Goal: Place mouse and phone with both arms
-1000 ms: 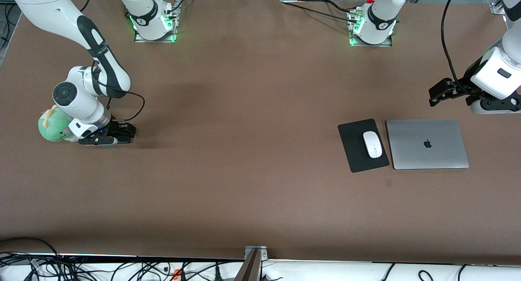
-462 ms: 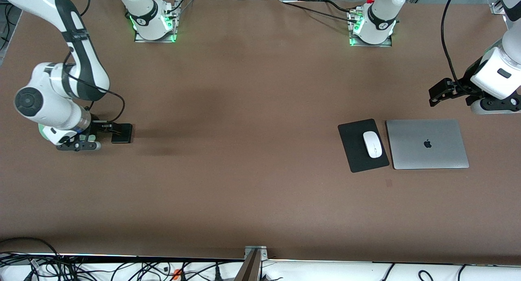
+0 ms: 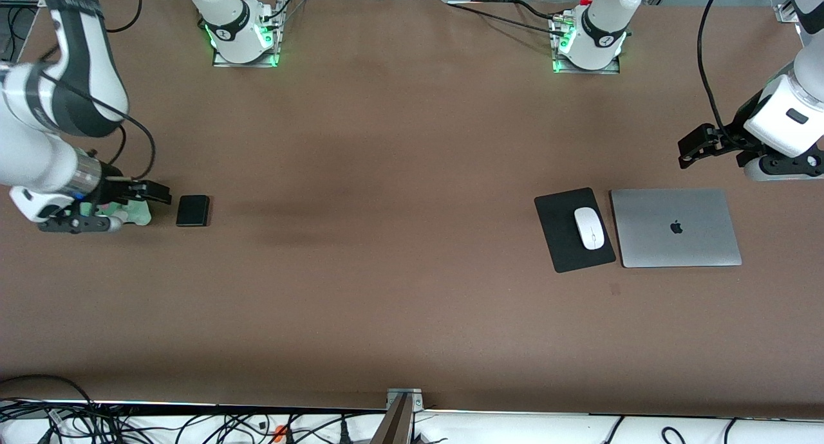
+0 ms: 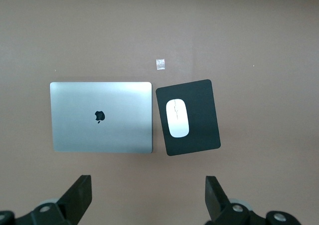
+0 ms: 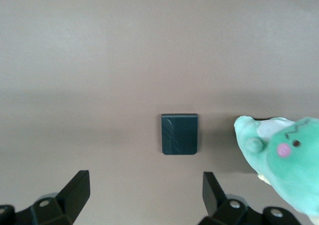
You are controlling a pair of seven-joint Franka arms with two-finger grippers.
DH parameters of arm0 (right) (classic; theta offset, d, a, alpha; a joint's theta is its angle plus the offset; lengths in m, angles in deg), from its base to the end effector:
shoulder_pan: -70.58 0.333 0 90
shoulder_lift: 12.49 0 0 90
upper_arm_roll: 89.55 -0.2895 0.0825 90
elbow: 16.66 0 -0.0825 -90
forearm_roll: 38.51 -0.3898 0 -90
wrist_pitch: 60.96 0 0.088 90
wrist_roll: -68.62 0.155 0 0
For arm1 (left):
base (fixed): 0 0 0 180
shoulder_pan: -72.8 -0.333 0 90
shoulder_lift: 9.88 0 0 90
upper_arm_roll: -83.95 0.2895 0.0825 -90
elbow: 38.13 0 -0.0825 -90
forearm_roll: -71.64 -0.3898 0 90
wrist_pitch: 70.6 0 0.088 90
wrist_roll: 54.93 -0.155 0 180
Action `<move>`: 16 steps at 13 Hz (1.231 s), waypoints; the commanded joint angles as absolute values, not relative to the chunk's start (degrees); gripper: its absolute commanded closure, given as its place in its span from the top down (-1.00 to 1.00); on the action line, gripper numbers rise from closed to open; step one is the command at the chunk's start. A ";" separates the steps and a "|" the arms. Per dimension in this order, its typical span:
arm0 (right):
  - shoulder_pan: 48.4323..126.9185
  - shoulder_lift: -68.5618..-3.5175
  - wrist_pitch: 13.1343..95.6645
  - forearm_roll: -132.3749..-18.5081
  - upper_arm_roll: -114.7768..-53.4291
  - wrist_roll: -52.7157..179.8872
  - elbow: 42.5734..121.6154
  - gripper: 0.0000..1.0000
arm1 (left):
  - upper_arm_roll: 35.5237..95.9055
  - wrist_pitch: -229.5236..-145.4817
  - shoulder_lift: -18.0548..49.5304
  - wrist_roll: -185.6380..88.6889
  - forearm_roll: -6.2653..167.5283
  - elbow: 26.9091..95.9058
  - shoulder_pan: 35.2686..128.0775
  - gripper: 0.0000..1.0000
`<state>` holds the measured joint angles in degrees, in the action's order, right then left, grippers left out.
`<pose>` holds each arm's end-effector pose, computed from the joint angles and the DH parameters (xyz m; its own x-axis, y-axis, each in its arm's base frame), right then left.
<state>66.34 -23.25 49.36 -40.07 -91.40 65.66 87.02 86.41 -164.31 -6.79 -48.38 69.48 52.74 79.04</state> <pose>0.6003 -0.0224 0.3550 0.9975 0.0004 -0.0702 -0.0020 -0.9994 -0.0345 0.5790 -0.0331 0.5178 0.9990 0.0457 0.0002 0.0457 -0.9981 -0.0401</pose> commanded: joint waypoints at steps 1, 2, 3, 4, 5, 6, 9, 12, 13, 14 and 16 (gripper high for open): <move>65.83 -16.55 45.67 -41.14 -91.84 65.72 87.31 1.00 | 86.50 -163.33 -5.84 -48.51 69.53 50.73 79.21 1.00; 65.83 -14.09 43.74 -41.14 -91.75 65.72 87.31 1.00 | 86.50 -163.33 -5.84 -48.51 69.62 50.82 79.21 1.00; 65.83 -11.37 41.81 -41.14 -91.75 65.63 87.31 1.00 | 86.50 -163.24 -5.84 -48.51 69.62 50.82 79.21 1.00; 66.01 -9.61 40.57 -41.23 -91.58 65.63 87.22 1.00 | 86.50 -163.24 -5.84 -48.51 69.62 50.82 79.21 1.00; 66.01 -8.20 39.16 -41.15 -91.75 65.98 87.22 1.00 | 86.50 -163.24 -5.84 -48.51 69.62 50.73 79.21 1.00; 66.35 -7.75 37.93 -40.97 -91.66 67.46 87.05 1.00 | 86.50 -163.24 -5.84 -48.51 69.62 50.73 79.21 1.00; 67.15 -7.65 37.04 -40.88 -90.70 67.65 81.35 1.00 | 86.50 -163.15 -5.84 -48.51 69.62 50.82 79.21 1.00; 66.97 -7.65 36.69 -40.88 -91.13 67.65 80.02 1.00 | 86.50 -163.15 -5.84 -48.51 69.62 50.73 79.21 1.00; 66.97 -7.74 36.69 -40.88 -91.22 67.91 80.02 1.00 | 86.50 -163.15 -5.84 -48.51 69.62 50.82 79.21 1.00; 67.06 -7.74 36.17 -40.88 -91.40 68.78 80.02 1.00 | 86.50 -163.15 -5.84 -48.51 69.62 50.82 79.21 1.00; 66.97 -7.83 35.11 -40.88 -91.22 69.06 79.40 1.00 | 86.50 -163.15 -5.84 -48.51 69.62 50.82 79.21 1.00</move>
